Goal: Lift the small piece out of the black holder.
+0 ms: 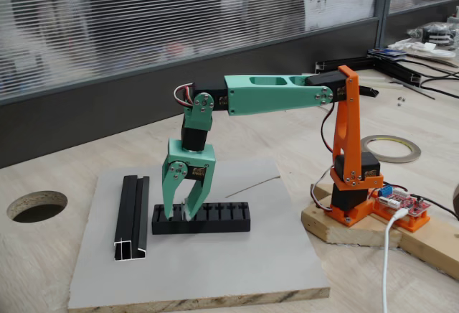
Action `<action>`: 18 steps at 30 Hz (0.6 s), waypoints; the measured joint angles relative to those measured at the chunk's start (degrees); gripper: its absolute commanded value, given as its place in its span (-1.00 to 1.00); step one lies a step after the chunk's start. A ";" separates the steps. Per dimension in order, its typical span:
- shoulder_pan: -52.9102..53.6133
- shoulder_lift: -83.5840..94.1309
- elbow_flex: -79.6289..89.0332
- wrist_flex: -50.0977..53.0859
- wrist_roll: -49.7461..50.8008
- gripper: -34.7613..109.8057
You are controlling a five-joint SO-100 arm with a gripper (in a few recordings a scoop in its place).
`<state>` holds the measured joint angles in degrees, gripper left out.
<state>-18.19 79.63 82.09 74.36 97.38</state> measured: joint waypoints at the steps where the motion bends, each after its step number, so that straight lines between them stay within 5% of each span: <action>1: 0.00 0.00 0.00 0.00 0.00 -0.17; 18: 0.00 -0.09 1.76 0.00 0.18 -0.17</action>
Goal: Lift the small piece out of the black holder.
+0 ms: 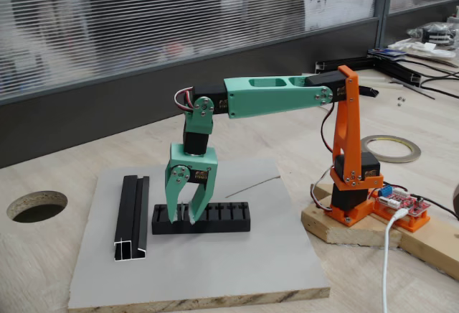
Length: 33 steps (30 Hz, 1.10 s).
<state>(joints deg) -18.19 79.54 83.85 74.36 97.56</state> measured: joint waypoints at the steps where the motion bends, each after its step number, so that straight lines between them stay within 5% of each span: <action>1: 0.00 0.00 0.00 0.00 0.00 -0.17; 33: 0.00 -0.88 1.32 0.00 0.00 -0.17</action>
